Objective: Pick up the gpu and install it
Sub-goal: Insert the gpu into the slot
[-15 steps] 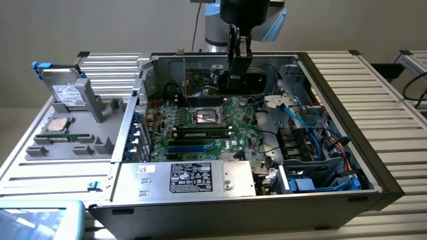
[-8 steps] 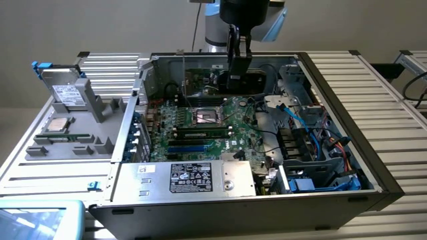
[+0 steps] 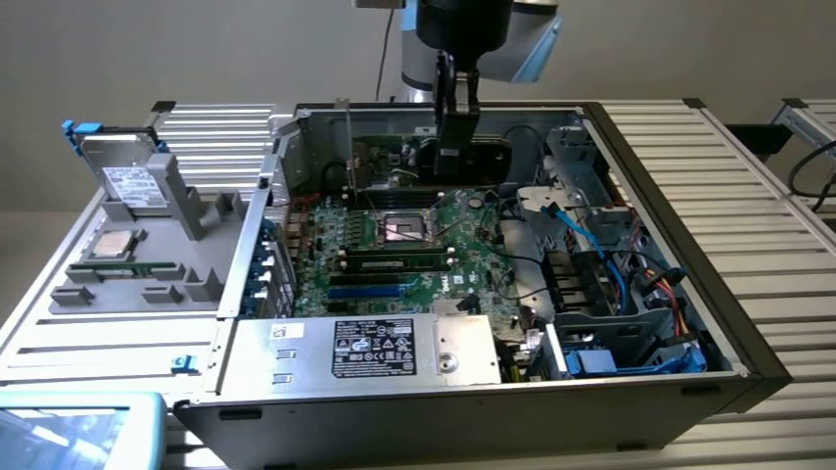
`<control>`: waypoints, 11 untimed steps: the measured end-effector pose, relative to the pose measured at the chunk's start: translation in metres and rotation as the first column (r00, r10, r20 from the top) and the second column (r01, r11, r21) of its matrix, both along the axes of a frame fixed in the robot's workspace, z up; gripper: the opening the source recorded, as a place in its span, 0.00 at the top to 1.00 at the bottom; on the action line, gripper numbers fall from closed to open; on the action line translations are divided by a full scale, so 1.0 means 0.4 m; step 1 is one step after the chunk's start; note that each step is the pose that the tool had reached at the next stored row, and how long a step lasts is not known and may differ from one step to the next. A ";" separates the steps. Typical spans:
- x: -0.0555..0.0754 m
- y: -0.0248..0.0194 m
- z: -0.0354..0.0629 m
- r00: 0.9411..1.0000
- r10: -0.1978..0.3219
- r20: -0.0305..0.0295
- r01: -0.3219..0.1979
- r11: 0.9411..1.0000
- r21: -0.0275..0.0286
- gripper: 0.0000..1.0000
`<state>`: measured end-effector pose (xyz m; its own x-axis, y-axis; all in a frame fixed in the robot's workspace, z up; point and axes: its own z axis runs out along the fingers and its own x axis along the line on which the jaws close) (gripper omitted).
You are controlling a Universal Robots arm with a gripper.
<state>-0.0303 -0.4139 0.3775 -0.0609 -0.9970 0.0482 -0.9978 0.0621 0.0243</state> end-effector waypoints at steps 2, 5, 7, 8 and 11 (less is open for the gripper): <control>-0.014 0.000 -0.001 1.000 0.000 0.000 0.000 1.000 0.003 0.72; -0.038 0.000 -0.002 1.000 0.000 0.000 0.000 1.000 0.007 0.72; -0.052 0.000 -0.003 1.000 0.000 0.000 0.000 1.000 0.009 0.72; -0.057 0.000 -0.003 1.000 0.000 0.000 0.000 1.000 0.010 0.72; -0.070 -0.001 -0.005 1.000 0.000 0.000 0.000 1.000 0.015 0.72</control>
